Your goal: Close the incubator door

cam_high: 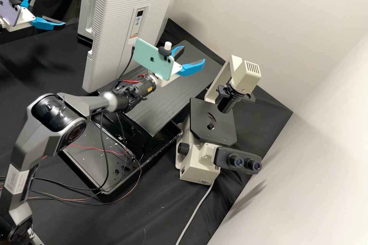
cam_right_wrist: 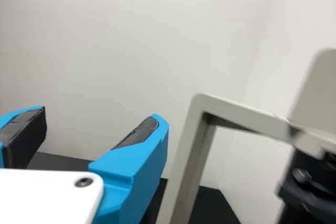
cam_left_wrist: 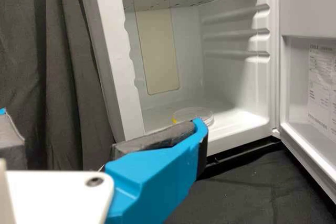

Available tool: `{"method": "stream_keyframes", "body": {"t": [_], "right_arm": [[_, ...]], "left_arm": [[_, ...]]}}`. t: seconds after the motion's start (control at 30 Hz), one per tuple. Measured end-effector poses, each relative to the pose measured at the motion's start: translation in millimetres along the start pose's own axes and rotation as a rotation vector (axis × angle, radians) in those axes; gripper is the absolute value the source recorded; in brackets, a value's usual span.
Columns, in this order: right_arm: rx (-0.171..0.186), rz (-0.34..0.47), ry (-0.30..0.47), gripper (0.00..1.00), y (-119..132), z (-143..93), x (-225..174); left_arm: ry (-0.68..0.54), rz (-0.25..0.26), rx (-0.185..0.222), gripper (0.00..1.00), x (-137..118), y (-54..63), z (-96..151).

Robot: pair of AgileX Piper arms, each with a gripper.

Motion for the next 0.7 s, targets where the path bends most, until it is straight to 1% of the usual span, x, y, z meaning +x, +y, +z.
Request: {"method": "stream_keyframes", "body": {"t": [0.1, 0.27, 0.37, 0.57, 0.7], "right_arm": [[-0.018, -0.004, -0.001, 0.0, -1.6, -5.4, 10.9], [-0.082, -0.013, 0.027, 0.0, -5.8, -20.2, 28.8], [-0.105, -0.019, 0.043, 0.0, -7.0, -31.3, 38.3], [-0.116, -0.014, 0.067, 0.0, -7.2, -46.2, 56.8], [-0.123, -0.001, 0.098, 0.0, -3.7, -54.6, 70.0]], "left_arm": [[0.0, 0.0, 0.0, 1.0, 0.0, 0.0, 0.0], [0.0, 0.0, 0.0, 1.0, 0.0, 0.0, 0.0], [0.0, 0.0, 0.0, 1.0, 0.0, 0.0, 0.0], [0.0, 0.0, 0.0, 1.0, 0.0, 0.0, 0.0], [0.0, 0.0, 0.0, 1.0, 0.0, 0.0, 0.0]]}}
